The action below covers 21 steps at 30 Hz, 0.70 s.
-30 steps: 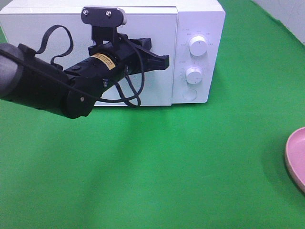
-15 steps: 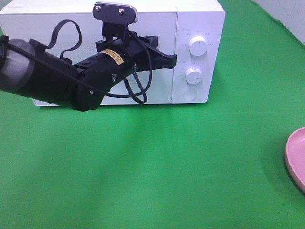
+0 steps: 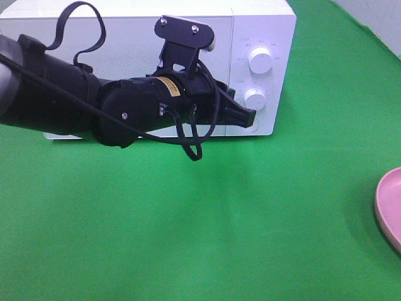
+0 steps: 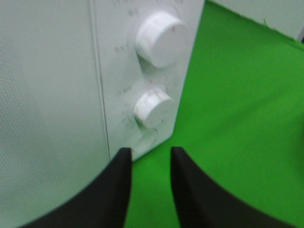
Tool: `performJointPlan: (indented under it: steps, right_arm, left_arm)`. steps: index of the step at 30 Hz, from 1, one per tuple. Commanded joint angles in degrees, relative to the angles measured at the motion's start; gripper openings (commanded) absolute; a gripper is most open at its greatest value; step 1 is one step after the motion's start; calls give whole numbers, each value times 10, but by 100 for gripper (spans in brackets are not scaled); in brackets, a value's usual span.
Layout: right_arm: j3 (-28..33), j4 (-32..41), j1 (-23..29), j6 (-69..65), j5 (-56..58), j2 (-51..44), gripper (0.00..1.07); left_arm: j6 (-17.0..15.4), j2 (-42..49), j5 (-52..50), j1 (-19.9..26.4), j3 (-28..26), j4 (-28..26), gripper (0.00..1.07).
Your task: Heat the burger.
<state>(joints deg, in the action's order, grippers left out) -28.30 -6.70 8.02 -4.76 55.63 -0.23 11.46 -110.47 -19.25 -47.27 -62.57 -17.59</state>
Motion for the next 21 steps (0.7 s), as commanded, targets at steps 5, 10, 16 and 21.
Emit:
performJointPlan:
  steps: [5, 10, 16, 21]
  right_arm:
    - [1, -2, -2, 5, -7, -15, 74]
    - [1, -2, -2, 5, -7, -15, 74]
    - [1, -2, -2, 5, -7, -15, 74]
    - [1, -2, -2, 5, -7, -15, 74]
  left_arm:
    - [-3, 43, 238, -9, 2, -5, 101]
    - [-2, 76, 382, -8, 2, 9, 100]
    - [-2, 111, 501, -8, 2, 43, 100]
    - [-34, 139, 605, 12, 2, 77, 100]
